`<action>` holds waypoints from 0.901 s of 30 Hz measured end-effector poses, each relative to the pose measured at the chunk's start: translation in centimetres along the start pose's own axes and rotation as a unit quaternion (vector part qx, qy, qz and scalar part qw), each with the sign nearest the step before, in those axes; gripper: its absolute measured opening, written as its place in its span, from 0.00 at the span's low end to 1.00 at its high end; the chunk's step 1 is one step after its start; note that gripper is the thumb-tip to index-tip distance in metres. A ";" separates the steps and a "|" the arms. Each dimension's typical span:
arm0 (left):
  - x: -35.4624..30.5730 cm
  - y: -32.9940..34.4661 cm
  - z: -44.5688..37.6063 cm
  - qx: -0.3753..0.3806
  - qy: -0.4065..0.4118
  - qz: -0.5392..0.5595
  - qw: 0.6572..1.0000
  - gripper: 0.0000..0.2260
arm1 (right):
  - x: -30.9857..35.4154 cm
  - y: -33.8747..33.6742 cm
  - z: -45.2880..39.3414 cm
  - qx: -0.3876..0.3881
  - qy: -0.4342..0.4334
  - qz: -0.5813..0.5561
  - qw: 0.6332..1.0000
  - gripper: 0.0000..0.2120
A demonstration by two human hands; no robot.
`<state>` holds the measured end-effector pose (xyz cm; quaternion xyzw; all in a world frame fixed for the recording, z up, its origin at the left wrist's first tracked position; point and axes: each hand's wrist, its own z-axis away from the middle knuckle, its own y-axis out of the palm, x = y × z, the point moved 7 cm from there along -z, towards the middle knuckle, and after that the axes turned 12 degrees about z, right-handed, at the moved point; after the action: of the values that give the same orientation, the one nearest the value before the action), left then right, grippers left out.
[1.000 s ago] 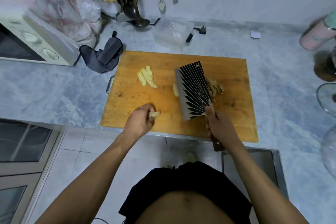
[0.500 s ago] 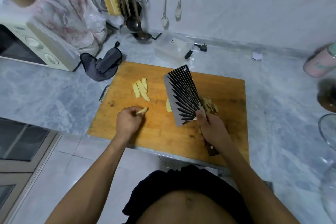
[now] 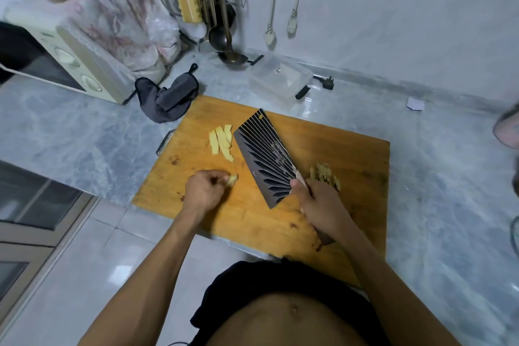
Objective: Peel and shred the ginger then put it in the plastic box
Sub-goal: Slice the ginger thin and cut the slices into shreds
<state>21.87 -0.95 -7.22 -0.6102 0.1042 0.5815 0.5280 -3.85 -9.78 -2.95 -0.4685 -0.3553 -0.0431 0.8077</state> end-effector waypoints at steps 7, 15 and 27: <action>-1.1 -1.4 0.5 -0.043 0.001 0.026 0.999 0.04 | 0.2 0.4 0.1 0.019 -0.032 0.032 0.999 0.21; -0.8 -0.8 2.1 -0.108 0.017 0.048 0.993 0.07 | 0.5 0.0 0.4 -0.001 -0.022 0.016 1.000 0.23; -3.6 2.8 1.9 0.044 0.175 -0.121 0.976 0.15 | -2.3 -3.8 1.3 -0.088 0.048 -0.035 0.994 0.22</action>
<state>17.54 -2.40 -5.25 -0.6865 0.1461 0.3927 0.5943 -7.77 -11.52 -1.16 -0.5225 -0.3273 -0.1242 0.7775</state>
